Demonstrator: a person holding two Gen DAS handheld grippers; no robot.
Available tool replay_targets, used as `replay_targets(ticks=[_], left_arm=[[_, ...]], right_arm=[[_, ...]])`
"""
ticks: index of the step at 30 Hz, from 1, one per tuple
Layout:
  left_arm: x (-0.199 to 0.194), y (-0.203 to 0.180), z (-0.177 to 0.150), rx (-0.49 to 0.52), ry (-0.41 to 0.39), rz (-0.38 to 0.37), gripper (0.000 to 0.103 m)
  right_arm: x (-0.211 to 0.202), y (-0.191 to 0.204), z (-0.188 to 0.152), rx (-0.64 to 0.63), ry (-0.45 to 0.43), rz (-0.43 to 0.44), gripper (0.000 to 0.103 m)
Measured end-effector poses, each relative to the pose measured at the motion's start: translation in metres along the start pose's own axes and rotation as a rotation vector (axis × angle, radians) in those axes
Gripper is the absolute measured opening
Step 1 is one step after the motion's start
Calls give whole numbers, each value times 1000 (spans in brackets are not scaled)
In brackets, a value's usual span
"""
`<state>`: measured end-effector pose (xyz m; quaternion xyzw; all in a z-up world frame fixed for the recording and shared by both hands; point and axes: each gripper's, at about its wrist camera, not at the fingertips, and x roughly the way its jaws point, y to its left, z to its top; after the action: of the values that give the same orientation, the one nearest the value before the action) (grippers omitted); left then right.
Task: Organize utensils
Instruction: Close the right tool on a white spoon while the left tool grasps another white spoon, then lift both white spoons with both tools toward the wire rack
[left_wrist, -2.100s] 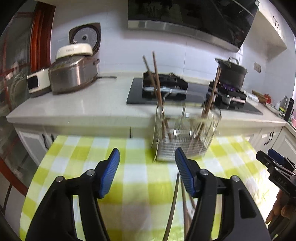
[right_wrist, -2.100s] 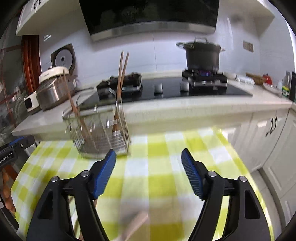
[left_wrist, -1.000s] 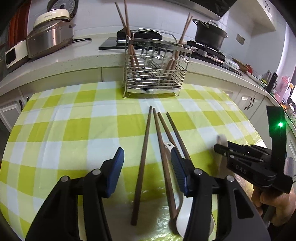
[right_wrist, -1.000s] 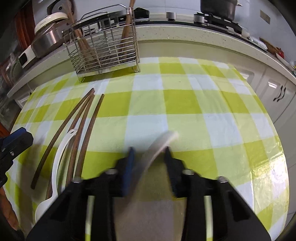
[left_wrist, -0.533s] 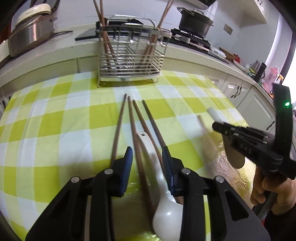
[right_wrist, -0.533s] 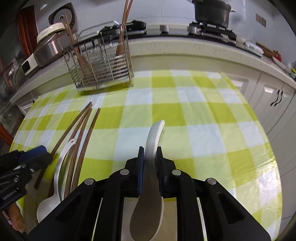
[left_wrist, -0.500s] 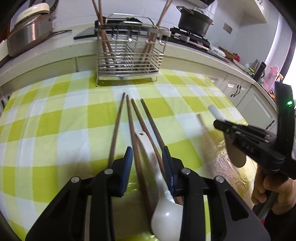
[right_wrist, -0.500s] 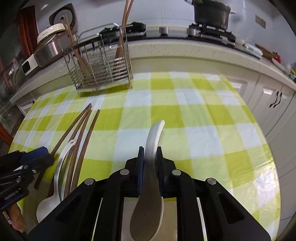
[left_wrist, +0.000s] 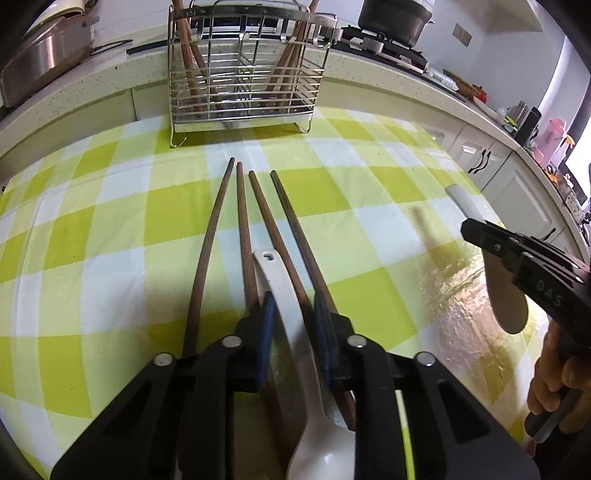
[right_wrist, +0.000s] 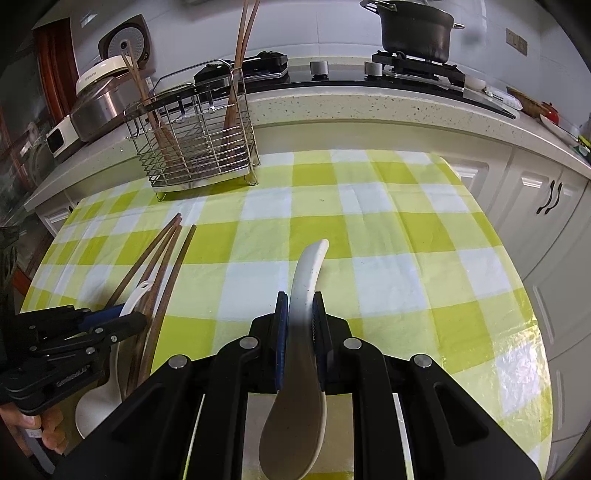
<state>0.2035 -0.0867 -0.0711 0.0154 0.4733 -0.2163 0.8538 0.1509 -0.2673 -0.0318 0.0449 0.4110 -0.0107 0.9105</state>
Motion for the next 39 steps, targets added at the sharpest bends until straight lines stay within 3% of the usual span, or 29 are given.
replay_targets(ticks=[6,17,25,26,29,31,36,39], left_arm=[[-15,1,4,0,-42,8,7],[-72,11,16,-42,-179,-24,4],[-90,20,17,-63,-219,-16,4],[-91,21,17,-63,-219,-15,4],[-91,23,16,-65,-221,-16,4],[-92,25,15,-68,-224,-16,4],[-92,29,14,-78,-228,-18,4],[-93,32,13,-85,-231,-20,4]], right_arm=[[0,-2,0,9,1,10,15],[-7,0,5,8,-12,30,16],[-4,2,8,-26,-1,-4,16],[0,3,10,-50,21,-27,20],[7,4,17,-108,63,-13,58],[12,8,21,-165,87,-32,58],[45,13,25,-235,248,7,56],[59,11,24,-245,303,10,43]])
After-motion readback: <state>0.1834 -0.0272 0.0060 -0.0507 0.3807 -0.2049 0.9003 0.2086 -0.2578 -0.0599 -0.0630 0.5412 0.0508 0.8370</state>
